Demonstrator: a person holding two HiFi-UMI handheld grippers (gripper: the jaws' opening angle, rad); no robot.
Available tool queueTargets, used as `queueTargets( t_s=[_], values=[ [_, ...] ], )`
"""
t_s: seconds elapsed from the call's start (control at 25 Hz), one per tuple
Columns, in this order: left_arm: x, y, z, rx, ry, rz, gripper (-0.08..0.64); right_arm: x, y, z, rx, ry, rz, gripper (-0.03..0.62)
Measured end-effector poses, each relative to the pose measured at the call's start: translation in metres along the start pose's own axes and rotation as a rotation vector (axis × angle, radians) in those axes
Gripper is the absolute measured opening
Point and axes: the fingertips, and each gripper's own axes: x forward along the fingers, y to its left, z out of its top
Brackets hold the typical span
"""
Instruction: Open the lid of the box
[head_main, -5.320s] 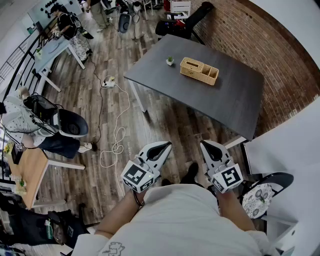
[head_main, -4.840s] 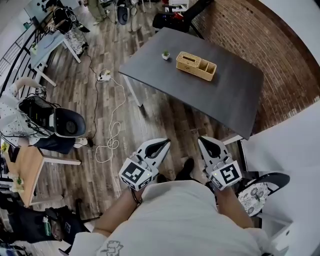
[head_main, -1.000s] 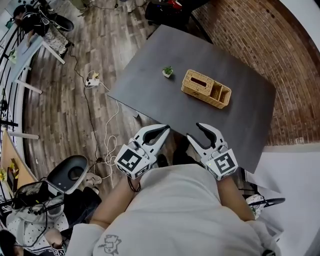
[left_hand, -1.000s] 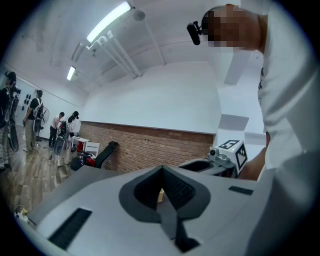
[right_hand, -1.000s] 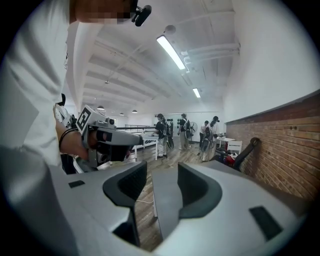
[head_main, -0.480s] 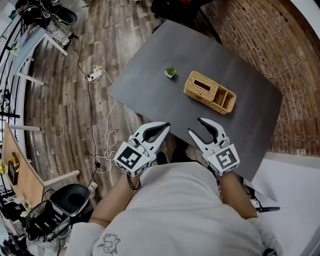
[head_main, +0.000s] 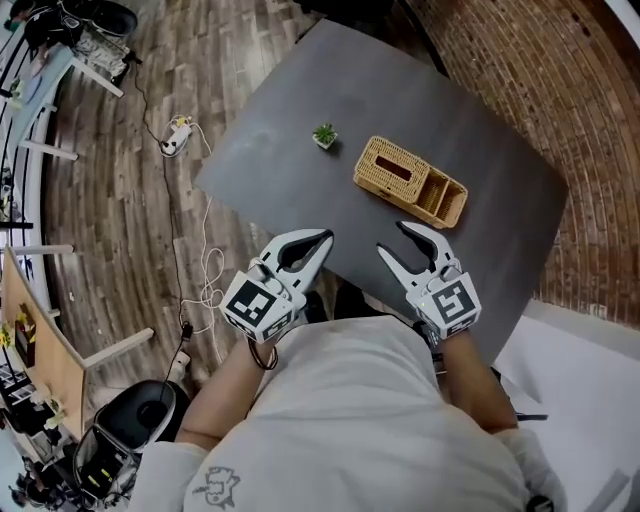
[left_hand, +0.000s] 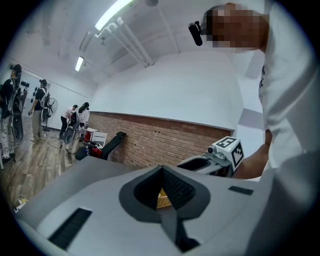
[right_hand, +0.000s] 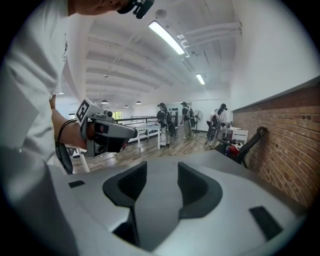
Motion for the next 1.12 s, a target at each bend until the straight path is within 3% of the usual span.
queueTargets(
  t_s=[0.36,0.64,1.12],
  values=[
    [0.047,0.014,-0.022,-0.028,0.063,0.01,0.011,0.015,-0.036,-0.056,-0.055,0.145,0.078,0.201],
    [0.075,0.026,-0.039,-0.037,0.123,0.017,0.011,0.031,-0.067,-0.093,-0.037,0.171,0.1,0.206],
    [0.1,0.049,-0.059,-0.021,0.195,0.013,0.011,0.068,-0.095,-0.119,-0.079,0.236,0.157,0.225]
  ],
)
